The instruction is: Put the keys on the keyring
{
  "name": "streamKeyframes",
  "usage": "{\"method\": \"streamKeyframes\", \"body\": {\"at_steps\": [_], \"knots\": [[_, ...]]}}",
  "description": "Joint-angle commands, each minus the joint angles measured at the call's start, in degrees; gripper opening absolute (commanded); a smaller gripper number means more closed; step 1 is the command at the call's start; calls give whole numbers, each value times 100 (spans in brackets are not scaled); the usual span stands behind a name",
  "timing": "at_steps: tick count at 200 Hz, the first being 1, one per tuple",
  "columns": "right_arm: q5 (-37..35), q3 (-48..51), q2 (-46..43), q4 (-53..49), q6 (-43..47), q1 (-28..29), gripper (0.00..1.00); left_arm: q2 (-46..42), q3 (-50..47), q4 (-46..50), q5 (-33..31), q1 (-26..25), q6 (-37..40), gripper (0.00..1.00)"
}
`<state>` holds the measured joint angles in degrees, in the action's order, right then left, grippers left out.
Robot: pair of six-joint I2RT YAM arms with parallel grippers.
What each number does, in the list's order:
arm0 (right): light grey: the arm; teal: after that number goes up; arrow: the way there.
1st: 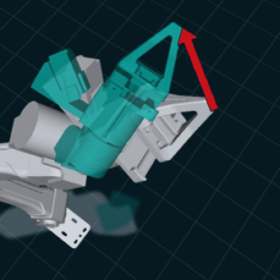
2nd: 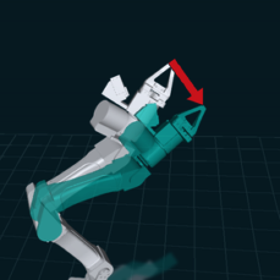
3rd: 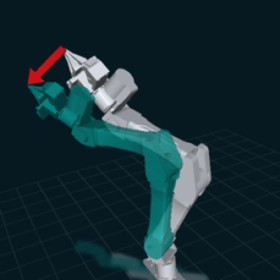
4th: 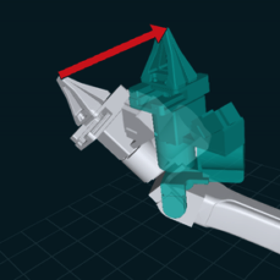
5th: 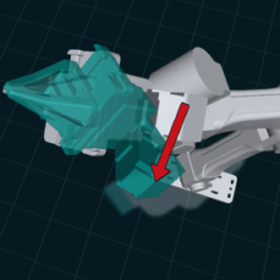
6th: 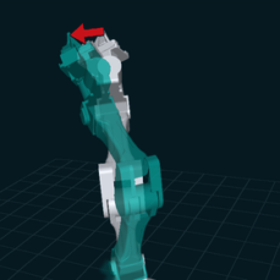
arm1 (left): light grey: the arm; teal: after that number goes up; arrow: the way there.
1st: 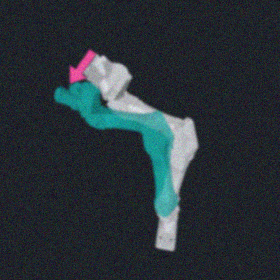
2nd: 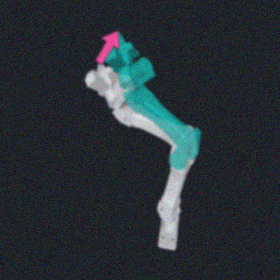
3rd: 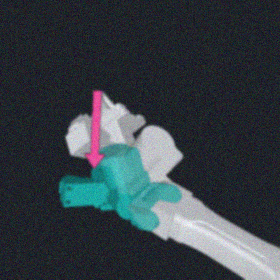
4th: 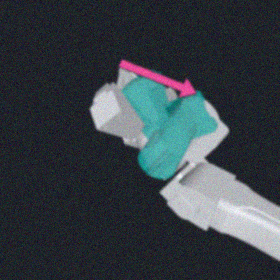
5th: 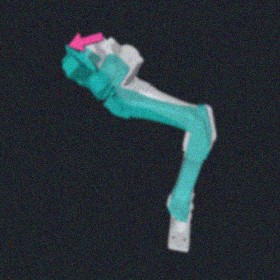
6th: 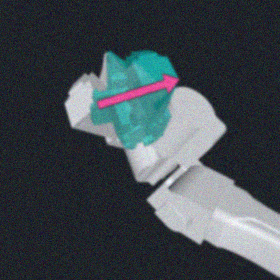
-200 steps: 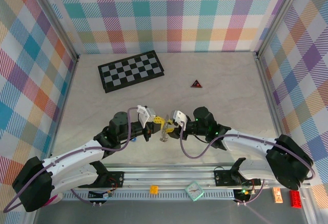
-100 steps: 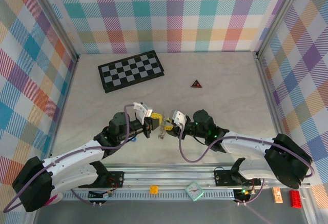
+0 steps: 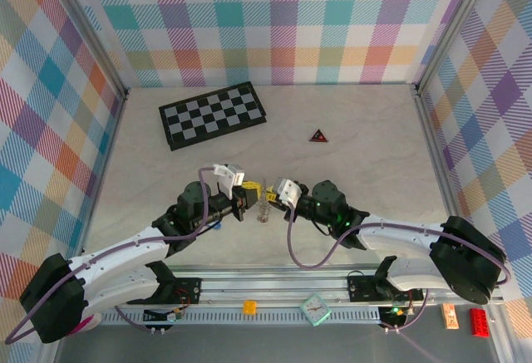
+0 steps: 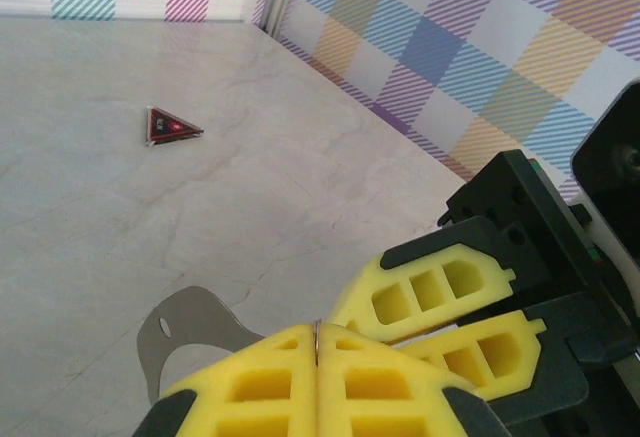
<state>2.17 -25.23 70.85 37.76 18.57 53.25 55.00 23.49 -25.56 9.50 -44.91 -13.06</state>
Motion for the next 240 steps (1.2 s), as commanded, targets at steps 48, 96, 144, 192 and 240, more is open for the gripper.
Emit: {"method": "streamKeyframes", "body": {"at_steps": [48,96,144,192,240], "knots": [[-56,-47,-109,-203,229,112,0,28,449,85,-623,-32,-84,0],[-390,-482,-390,-1165,439,111,0,-52,561,669,-416,-35,345,14],[-610,-1053,-559,-2211,907,106,0,-555,448,849,-581,-26,426,55],[-838,-1473,-574,-2861,1474,107,0,-1225,495,1618,-1820,-6,377,67],[-630,-2042,-305,-3020,1705,110,0,-1490,667,2436,-3816,106,72,72]]}}
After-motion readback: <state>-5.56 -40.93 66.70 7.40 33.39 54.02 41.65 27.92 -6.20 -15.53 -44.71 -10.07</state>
